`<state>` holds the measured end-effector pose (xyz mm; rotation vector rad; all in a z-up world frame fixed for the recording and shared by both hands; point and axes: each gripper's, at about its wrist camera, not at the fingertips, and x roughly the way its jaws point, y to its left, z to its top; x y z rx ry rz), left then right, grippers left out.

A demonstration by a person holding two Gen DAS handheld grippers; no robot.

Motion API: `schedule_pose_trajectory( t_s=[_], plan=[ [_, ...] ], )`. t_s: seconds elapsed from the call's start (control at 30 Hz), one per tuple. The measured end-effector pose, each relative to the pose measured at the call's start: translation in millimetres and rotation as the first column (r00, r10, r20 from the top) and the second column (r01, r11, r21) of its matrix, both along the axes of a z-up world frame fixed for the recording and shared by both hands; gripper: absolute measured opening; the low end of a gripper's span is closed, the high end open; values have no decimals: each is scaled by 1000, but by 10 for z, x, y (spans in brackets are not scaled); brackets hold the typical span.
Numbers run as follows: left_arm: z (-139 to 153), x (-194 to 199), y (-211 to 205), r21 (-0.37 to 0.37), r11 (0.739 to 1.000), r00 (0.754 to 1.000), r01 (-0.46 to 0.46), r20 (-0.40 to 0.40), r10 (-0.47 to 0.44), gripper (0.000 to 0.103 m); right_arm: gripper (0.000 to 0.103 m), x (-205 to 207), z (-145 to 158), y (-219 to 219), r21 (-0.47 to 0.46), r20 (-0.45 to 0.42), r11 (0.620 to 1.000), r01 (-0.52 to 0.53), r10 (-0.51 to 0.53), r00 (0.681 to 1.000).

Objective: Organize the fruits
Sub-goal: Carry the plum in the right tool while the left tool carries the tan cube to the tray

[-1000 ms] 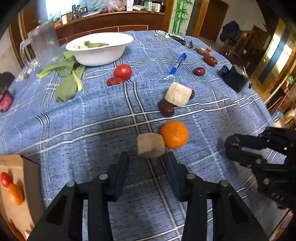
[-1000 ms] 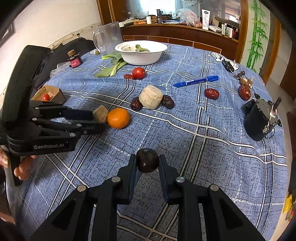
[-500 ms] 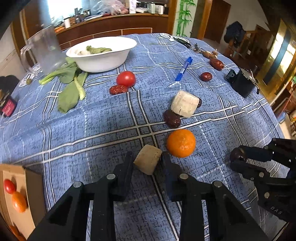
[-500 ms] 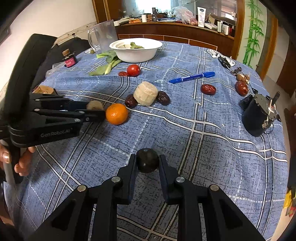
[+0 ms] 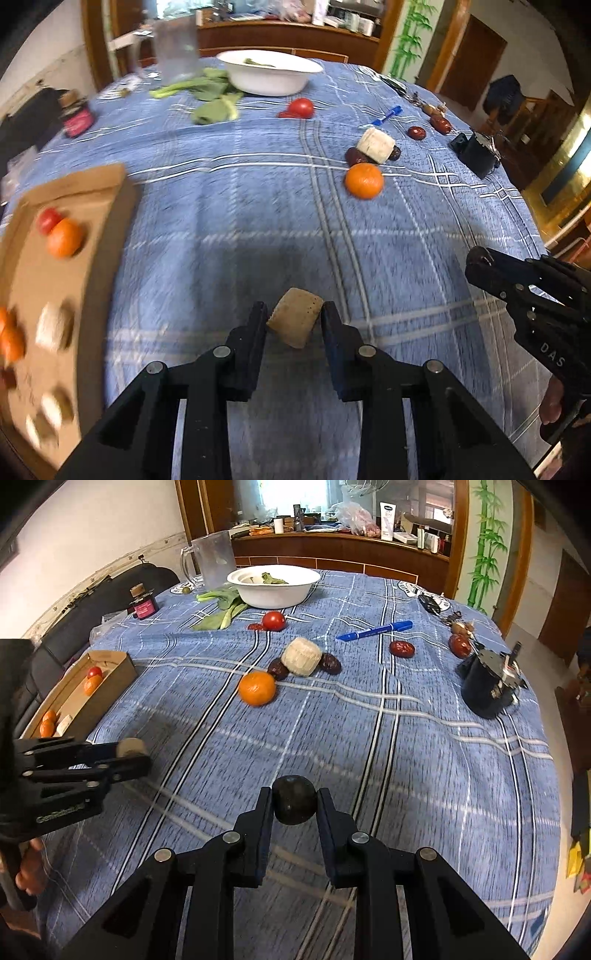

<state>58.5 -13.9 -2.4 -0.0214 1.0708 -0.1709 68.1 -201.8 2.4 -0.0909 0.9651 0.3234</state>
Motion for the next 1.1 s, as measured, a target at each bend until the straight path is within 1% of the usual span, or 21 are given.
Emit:
schedule_pose_trajectory(
  t_s=[0.07, 0.27, 0.4, 0.57, 0.83, 1.03, 1.1],
  plan=[
    [57, -168, 37, 0, 1000, 1000, -16, 14, 16, 29, 25, -119, -9, 46, -26, 2, 1000, 9, -9, 1000],
    [189, -485, 194, -18, 999, 999, -33, 29, 33, 29, 25, -376, -46, 134, -9, -30, 1000, 25, -25, 999],
    [256, -616, 334, -30, 999, 998, -45, 42, 46, 29, 25, -459, -31, 249, -7, -35, 1000, 25, -26, 999],
    [338, -700, 535, -43, 996, 995, -75, 58, 77, 29, 25, -480, 65, 427, -8, -15, 1000, 16, -16, 1000],
    [462, -818, 1004, -57, 986, 984, -156, 81, 160, 29, 25, -430, 189, 898, 0, 6, 998, -58, 58, 998],
    [541, -909, 1434, -57, 968, 964, -243, 98, 248, 29, 25, -361, 270, 1321, 14, 15, 991, -129, 129, 992],
    [557, -947, 1609, -54, 958, 952, -283, 103, 287, 29, 25, -325, 296, 1455, 21, 19, 988, -152, 152, 988]
  ],
)
